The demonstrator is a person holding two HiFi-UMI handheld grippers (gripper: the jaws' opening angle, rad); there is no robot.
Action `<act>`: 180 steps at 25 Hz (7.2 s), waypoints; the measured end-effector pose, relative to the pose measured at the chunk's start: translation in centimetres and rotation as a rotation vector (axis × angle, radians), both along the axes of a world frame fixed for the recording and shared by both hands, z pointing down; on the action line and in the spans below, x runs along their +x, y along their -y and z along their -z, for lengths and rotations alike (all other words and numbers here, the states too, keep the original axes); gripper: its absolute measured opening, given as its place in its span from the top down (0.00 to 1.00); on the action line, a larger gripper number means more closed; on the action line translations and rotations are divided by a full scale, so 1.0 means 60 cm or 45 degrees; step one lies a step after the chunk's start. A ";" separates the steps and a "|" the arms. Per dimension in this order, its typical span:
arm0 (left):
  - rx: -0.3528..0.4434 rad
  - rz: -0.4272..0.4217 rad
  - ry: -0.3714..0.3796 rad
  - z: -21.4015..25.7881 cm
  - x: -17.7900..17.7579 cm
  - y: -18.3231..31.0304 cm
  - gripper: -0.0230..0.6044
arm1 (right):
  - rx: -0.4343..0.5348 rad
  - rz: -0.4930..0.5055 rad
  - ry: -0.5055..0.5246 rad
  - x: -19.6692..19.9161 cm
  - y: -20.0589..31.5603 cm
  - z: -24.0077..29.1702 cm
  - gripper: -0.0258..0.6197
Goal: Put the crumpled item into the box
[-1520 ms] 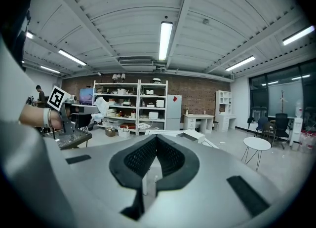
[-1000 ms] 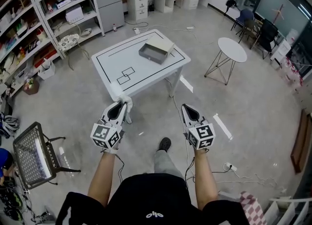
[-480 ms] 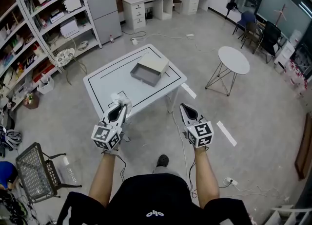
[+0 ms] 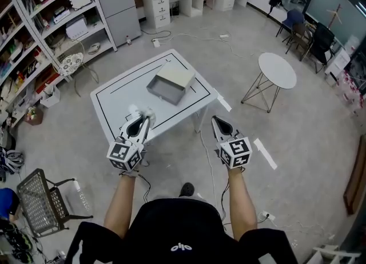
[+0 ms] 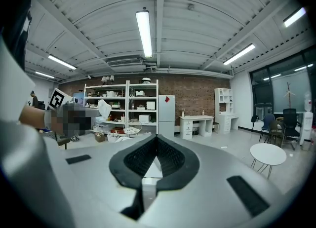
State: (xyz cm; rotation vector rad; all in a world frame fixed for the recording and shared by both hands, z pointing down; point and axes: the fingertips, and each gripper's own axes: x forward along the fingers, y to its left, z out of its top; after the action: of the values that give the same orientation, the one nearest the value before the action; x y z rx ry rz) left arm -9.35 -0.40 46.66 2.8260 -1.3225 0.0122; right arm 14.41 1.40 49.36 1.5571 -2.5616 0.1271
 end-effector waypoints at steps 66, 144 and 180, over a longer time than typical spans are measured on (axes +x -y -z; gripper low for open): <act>-0.173 0.147 -0.021 -0.102 0.007 0.582 0.89 | -0.121 0.161 0.010 -0.019 0.628 -0.049 0.95; -0.252 0.123 0.070 -0.143 0.058 0.654 0.95 | -0.285 0.295 0.017 -0.088 0.671 -0.151 0.95; -0.051 0.265 0.070 -0.030 -0.031 0.611 0.95 | -0.087 0.440 -0.011 -0.145 0.671 -0.034 0.95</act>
State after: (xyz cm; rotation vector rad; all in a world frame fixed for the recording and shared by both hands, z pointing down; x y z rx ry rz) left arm -11.19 -37.05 48.43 2.6593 -1.6023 0.1118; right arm 5.71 -38.88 51.38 1.0688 -2.7397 0.1661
